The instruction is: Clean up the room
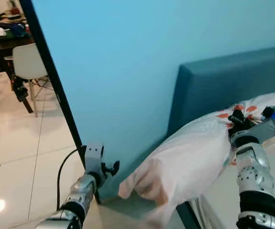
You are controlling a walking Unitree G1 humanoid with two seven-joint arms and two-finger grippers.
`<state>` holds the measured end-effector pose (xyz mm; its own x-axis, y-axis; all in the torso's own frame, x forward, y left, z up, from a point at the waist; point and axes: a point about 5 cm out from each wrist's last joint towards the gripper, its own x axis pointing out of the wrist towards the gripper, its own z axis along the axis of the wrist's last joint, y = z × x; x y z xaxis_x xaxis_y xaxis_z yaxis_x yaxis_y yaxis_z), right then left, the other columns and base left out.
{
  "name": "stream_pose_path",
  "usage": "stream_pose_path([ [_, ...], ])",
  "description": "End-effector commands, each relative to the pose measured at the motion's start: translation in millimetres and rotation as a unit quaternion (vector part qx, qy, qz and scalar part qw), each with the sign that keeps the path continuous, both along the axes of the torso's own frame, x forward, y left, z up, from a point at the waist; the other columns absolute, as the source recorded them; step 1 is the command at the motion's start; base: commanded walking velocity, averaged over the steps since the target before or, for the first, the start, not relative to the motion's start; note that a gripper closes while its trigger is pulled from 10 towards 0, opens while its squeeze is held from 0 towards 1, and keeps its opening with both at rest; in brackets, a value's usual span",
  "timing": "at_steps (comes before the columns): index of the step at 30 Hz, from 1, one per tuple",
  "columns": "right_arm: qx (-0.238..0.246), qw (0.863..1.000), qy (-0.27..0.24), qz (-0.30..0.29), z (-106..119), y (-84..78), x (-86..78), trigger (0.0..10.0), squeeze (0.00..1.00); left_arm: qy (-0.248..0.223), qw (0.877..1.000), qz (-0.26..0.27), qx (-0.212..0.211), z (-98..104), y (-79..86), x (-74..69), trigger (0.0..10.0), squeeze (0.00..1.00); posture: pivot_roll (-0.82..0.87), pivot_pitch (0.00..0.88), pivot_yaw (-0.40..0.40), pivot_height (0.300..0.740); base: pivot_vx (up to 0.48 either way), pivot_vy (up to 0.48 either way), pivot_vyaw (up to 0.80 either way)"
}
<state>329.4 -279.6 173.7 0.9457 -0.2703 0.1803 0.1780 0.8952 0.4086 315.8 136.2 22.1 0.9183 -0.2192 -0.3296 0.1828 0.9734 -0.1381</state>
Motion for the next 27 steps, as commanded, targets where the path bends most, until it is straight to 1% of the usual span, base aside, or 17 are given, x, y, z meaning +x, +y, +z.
stream_pose_path([
  [1, -0.012, 0.999, -0.046, 0.007, 21.8, 2.9, 2.2, 10.0, 0.00, 0.022, 1.000, -0.014, 0.002, -8.7, -4.4, -7.0, 10.0, 0.00, -0.02, 0.000, -0.002, 0.724, 0.000, -0.277, 0.00],
  [3, -0.015, 0.999, -0.047, 0.003, 24.4, -0.3, 1.1, 10.0, 0.00, 0.029, 0.999, -0.030, 0.000, -12.1, -10.6, -10.4, 10.0, 0.00, -0.02, 0.000, -0.001, 0.724, 0.000, -0.448, 0.00],
  [10, -0.019, 0.999, -0.049, -0.002, 27.4, -4.5, 0.2, 10.0, 0.00, 0.028, 0.999, -0.037, -0.004, -12.1, -14.8, -10.8, 10.0, 0.00, -0.02, 0.000, -0.003, 0.724, 0.000, -0.450, 0.00],
  [12, -0.022, 0.999, -0.049, -0.009, 29.0, -8.1, -0.8, 10.0, 0.00, 0.028, 0.999, -0.041, -0.005, -11.7, -15.9, -10.6, 10.0, 0.00, -0.02, 0.000, -0.004, 0.724, 0.000, -0.450, 0.00],
  [17, -0.024, 0.998, -0.048, -0.014, 29.9, -11.0, -1.8, 10.0, 0.00, 0.028, 0.999, -0.044, -0.006, -11.4, -16.2, -10.4, 10.0, 0.00, -0.03, 0.000, -0.003, 0.724, 0.000, -0.449, 0.00],
  [24, -0.024, 0.998, -0.048, -0.014, 29.9, -10.1, -1.7, 10.0, 0.00, 0.026, 0.999, -0.042, -0.004, -10.9, -15.4, -9.9, 10.0, 0.00, -0.02, 0.000, -0.003, 0.724, 0.000, -0.432, 0.00],
  [26, -0.024, 0.999, -0.047, -0.013, 29.4, -9.8, -1.5, 10.0, 0.00, 0.025, 0.999, -0.035, 0.001, -10.6, -13.9, -9.4, 10.0, 0.00, -0.02, 0.000, -0.002, 0.724, 0.000, -0.349, 0.00],
  [27, -0.024, 0.999, -0.046, -0.013, 28.5, -9.5, -1.3, 10.0, 0.00, 0.028, 0.999, -0.021, 0.002, -10.7, -11.0, -8.8, 10.0, 0.00, -0.02, 0.000, -0.003, 0.724, 0.000, 0.000, 0.00],
])
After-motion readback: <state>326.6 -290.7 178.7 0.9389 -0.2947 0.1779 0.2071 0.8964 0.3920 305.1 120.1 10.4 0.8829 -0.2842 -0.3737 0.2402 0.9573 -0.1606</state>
